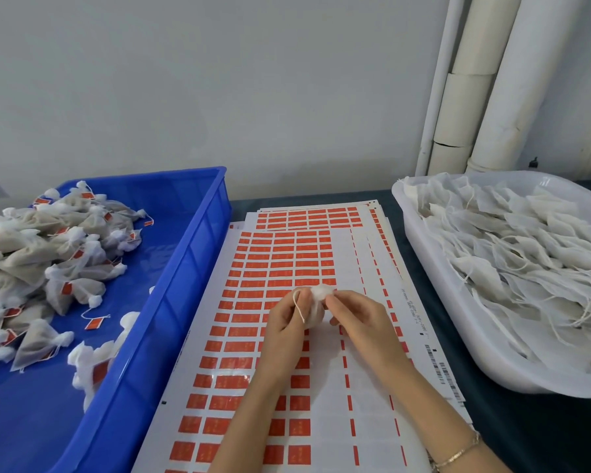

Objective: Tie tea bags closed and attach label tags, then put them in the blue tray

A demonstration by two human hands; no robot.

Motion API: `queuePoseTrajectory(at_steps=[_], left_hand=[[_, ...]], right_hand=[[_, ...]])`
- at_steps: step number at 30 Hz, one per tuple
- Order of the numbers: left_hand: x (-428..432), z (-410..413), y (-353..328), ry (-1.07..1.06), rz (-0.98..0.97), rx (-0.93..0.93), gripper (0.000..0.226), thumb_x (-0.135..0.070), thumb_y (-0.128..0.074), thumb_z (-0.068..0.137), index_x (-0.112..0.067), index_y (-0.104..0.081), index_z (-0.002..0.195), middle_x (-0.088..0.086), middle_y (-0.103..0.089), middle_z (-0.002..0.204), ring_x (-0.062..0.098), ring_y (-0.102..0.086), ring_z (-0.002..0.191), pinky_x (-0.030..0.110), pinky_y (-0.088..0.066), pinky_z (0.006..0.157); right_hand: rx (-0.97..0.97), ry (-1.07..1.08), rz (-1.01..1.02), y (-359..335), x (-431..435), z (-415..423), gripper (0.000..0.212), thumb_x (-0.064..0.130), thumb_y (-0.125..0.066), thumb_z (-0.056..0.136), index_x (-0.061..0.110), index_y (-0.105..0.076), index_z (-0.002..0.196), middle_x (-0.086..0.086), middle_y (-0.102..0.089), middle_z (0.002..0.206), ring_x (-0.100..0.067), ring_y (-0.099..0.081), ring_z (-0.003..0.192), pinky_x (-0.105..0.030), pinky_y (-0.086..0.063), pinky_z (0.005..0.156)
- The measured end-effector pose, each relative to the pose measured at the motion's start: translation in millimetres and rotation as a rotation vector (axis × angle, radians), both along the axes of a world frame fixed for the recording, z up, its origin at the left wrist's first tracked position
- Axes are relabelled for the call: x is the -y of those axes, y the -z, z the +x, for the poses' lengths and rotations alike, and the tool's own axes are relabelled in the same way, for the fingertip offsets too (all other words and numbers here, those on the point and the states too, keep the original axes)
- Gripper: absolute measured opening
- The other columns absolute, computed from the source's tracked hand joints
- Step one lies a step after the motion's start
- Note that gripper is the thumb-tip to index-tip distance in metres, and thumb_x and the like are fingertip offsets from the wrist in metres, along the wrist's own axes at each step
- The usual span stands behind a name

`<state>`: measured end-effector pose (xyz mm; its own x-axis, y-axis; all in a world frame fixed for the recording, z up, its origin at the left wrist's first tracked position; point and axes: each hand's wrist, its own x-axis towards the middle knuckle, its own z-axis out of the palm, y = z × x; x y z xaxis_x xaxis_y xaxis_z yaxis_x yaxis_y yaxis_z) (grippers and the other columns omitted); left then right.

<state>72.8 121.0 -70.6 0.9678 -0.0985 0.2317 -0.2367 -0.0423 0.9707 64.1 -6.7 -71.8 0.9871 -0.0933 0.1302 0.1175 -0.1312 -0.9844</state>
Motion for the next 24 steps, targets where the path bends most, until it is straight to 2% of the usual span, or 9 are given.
queuePoseTrajectory(at_steps=[3,7,11,14,17,20,24], left_hand=[[-0.3,-0.1,-0.9,-0.003,0.0,-0.014,0.034,-0.045,-0.044,0.09,-0.022,-0.068,0.097,-0.011,-0.069,0.091,0.007,-0.063,0.09,0.011,-0.049,0.075],[-0.6,0.2,-0.7,-0.006,-0.003,-0.013,0.033,-0.043,-0.044,0.091,-0.02,-0.069,0.092,-0.009,-0.068,0.086,0.006,-0.063,0.087,0.01,-0.049,0.073],[-0.4,-0.9,-1.7,0.003,-0.023,-0.024,0.028,-0.04,-0.048,0.091,-0.024,-0.07,0.092,-0.011,-0.069,0.085,0.005,-0.063,0.086,0.009,-0.048,0.072],[-0.4,-1.0,-1.0,0.007,-0.032,-0.035,0.025,-0.04,-0.05,0.09,-0.027,-0.072,0.093,-0.011,-0.07,0.087,0.005,-0.063,0.087,0.009,-0.048,0.072],[-0.4,0.5,0.2,-0.013,-0.044,-0.05,0.023,-0.041,-0.055,0.086,-0.027,-0.071,0.096,-0.012,-0.071,0.091,0.005,-0.064,0.091,0.01,-0.049,0.072],[-0.6,1.7,1.4,-0.012,-0.039,-0.066,0.025,-0.041,-0.058,0.083,-0.025,-0.07,0.098,-0.012,-0.071,0.093,0.005,-0.064,0.092,0.01,-0.049,0.072],[-2.2,3.0,2.0,-0.019,-0.035,-0.115,0.032,-0.043,-0.056,0.083,-0.019,-0.071,0.098,-0.008,-0.071,0.089,0.006,-0.064,0.087,0.01,-0.049,0.07]], right_hand=[[-0.026,0.028,-0.006,-0.2,1.4,1.3,0.009,0.042,-0.067,0.084,0.039,-0.067,0.093,0.023,-0.068,0.09,-0.005,-0.065,0.089,-0.015,-0.052,0.077],[-0.055,0.037,-0.023,-4.8,1.9,-1.6,0.011,0.032,-0.072,0.083,0.039,-0.067,0.09,0.023,-0.068,0.088,-0.001,-0.065,0.087,-0.007,-0.048,0.067],[-0.102,0.057,0.036,-8.1,2.3,-2.4,0.012,0.031,-0.073,0.083,0.033,-0.07,0.094,0.018,-0.07,0.09,-0.003,-0.066,0.082,-0.006,-0.047,0.062],[-0.144,0.068,0.099,-9.7,3.1,-2.0,0.012,0.028,-0.073,0.083,0.027,-0.071,0.095,0.013,-0.071,0.086,-0.007,-0.066,0.078,-0.01,-0.048,0.061],[-0.177,0.053,0.209,-9.9,4.5,-2.0,0.008,0.022,-0.072,0.084,0.023,-0.073,0.091,0.008,-0.071,0.076,-0.01,-0.064,0.072,-0.017,-0.05,0.067],[-0.203,0.021,0.303,-9.2,6.7,-1.9,0.008,0.016,-0.069,0.086,0.019,-0.074,0.091,-0.001,-0.071,0.078,-0.013,-0.06,0.069,-0.023,-0.051,0.072],[-0.168,0.068,0.282,-7.6,4.1,-1.5,0.011,0.018,-0.072,0.084,0.023,-0.071,0.094,0.008,-0.073,0.081,-0.012,-0.068,0.071,-0.017,-0.052,0.066]])
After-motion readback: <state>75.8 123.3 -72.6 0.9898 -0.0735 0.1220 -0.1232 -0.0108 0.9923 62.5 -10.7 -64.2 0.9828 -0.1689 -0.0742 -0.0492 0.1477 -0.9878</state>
